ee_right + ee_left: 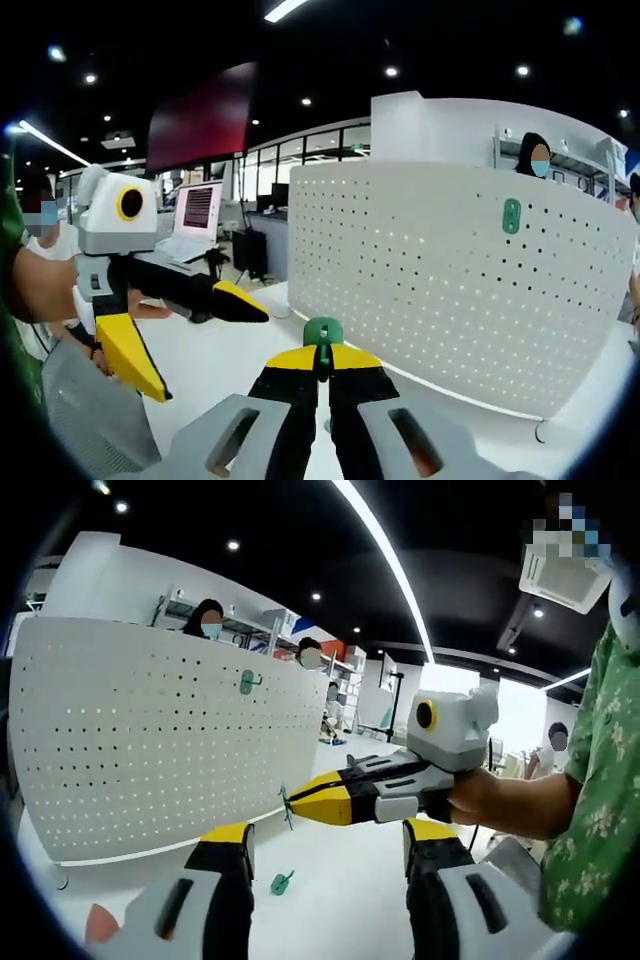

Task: Insert the hook assembly into the mounting plate slot until the hook locks in place.

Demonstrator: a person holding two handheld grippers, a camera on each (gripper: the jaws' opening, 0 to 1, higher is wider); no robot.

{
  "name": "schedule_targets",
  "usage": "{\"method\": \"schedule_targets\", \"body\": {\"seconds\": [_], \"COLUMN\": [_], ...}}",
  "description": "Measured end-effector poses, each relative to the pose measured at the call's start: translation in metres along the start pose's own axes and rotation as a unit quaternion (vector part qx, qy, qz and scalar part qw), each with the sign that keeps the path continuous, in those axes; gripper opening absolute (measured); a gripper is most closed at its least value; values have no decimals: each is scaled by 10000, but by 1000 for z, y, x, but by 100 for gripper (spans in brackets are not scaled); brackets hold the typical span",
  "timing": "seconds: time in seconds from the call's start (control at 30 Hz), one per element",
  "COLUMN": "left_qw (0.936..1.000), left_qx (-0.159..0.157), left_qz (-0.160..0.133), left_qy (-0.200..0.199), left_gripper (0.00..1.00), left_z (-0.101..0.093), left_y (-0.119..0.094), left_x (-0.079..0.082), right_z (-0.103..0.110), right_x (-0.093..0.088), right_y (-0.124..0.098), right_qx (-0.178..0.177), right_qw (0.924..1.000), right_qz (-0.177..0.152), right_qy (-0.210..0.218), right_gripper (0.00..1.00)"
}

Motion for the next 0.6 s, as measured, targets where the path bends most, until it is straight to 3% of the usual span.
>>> {"method": "schedule_targets", "body": {"seconds": [0.33, 0.6], "left_qw": [9993, 9988], "left_qx": [-355, -485], "left_qz": [72, -60], "left_qy": [42, 23], "left_gripper": [84, 99], "left_z": [-10, -15], "left_y": [-1, -2], "left_x": [-3, 1], "right_z": [-5, -10], "right_x": [-3, -1], "right_y": [0, -2], "right_qx": [-67, -160], "right_qw": [9999, 9998], "right_qz": [7, -46], "right_qy": [103, 139], "right_gripper": [1, 1]}}
Point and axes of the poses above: the point that each gripper's makers call its tool centre point, and the gripper's own axes: y roughly forward along the fingers, z roughly to its left, x roughly out of its top, the point moved 3 cm from there along -y, roughly backward along the fingers, and after that the axes turned 11 degrees about x, right-handed, at the moved point
